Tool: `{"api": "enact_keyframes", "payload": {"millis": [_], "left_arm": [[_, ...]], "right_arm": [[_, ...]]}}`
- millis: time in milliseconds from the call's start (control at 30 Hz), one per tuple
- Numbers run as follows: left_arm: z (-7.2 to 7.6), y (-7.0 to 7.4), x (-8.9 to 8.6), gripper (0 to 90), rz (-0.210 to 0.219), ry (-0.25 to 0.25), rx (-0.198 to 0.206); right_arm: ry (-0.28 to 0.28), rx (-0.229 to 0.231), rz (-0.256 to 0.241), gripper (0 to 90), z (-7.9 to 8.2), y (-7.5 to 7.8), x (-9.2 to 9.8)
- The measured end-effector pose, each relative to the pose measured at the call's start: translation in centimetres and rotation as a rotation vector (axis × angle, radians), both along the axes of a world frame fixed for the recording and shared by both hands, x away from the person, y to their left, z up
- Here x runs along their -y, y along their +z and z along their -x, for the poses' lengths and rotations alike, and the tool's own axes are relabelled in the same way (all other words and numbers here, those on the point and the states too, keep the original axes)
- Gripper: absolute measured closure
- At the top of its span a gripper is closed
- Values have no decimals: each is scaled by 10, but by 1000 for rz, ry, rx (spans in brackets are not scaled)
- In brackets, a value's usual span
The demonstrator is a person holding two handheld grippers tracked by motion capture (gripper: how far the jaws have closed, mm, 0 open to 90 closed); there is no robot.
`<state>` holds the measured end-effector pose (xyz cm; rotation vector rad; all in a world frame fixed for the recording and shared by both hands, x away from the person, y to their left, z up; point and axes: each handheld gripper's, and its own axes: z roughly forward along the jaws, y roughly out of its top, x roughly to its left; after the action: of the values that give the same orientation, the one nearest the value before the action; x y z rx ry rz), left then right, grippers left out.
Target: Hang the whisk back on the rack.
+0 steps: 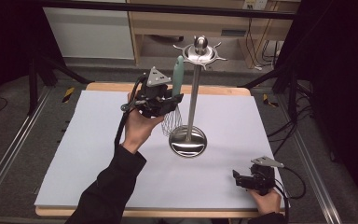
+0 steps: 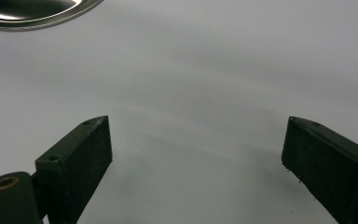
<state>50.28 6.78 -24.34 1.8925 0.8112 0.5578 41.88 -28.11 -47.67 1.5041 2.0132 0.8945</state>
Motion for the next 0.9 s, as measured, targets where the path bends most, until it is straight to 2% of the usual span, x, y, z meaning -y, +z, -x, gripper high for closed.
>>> {"api": "enact_keyframes", "payload": {"millis": [167,333,600,633,800,900], "left_arm": [[-4,-2,4,684,13,3,2],[-7,-4,7,684,3,9,3],[-9,-6,10,681,15,1,15],[-10,-8,10,679,30,-10,23],[-10,-11,8,673,46,-22,44],[-9,-11,5,630,66,-28,50]], "right_arm": [[1,-1,1,90,0,0,0],[-1,-2,6,90,0,0,0],[8,1,5,90,0,0,0],[4,-1,1,89,0,0,0],[3,-2,2,90,0,0,0],[6,-1,6,90,0,0,0]]}}
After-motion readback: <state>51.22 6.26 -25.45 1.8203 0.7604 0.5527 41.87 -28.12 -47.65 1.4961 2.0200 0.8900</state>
